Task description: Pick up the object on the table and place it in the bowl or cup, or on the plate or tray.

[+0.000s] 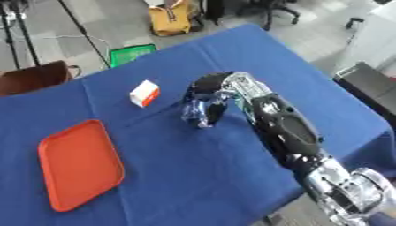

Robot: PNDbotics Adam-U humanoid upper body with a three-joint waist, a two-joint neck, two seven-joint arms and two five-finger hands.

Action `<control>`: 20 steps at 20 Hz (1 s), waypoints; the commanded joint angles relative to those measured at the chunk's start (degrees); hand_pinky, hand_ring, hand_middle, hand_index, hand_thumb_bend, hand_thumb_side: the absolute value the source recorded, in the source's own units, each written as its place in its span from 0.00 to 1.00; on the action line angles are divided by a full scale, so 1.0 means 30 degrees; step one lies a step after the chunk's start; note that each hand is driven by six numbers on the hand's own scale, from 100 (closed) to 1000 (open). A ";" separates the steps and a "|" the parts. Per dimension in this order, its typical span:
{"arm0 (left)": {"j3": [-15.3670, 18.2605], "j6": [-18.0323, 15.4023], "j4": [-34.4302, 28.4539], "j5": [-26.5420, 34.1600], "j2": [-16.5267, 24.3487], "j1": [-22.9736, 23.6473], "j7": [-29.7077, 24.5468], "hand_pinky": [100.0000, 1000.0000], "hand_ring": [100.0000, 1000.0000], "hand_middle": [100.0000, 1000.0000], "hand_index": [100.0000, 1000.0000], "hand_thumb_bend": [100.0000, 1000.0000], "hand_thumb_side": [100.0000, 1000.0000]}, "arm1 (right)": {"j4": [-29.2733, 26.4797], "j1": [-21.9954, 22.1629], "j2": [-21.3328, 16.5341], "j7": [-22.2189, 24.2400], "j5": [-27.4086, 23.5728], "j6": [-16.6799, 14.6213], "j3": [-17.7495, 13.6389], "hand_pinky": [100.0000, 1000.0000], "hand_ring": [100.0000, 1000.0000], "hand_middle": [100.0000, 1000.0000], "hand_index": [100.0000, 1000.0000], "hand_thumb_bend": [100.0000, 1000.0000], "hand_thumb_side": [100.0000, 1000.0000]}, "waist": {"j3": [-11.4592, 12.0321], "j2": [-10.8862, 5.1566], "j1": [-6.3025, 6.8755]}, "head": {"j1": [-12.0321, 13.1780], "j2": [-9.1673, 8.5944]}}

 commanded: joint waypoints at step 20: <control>-0.0081 -0.0022 -0.0273 0.0145 0.0455 -0.0172 -0.0239 0.70 0.83 0.77 0.94 0.60 0.97 | -0.2266 -0.2954 0.3778 -0.1315 -0.0608 -0.0620 0.0529 0.38 0.39 0.45 0.80 0.15 0.12 | 0.0069 -0.0520 0.0198 | -0.0311 -0.0310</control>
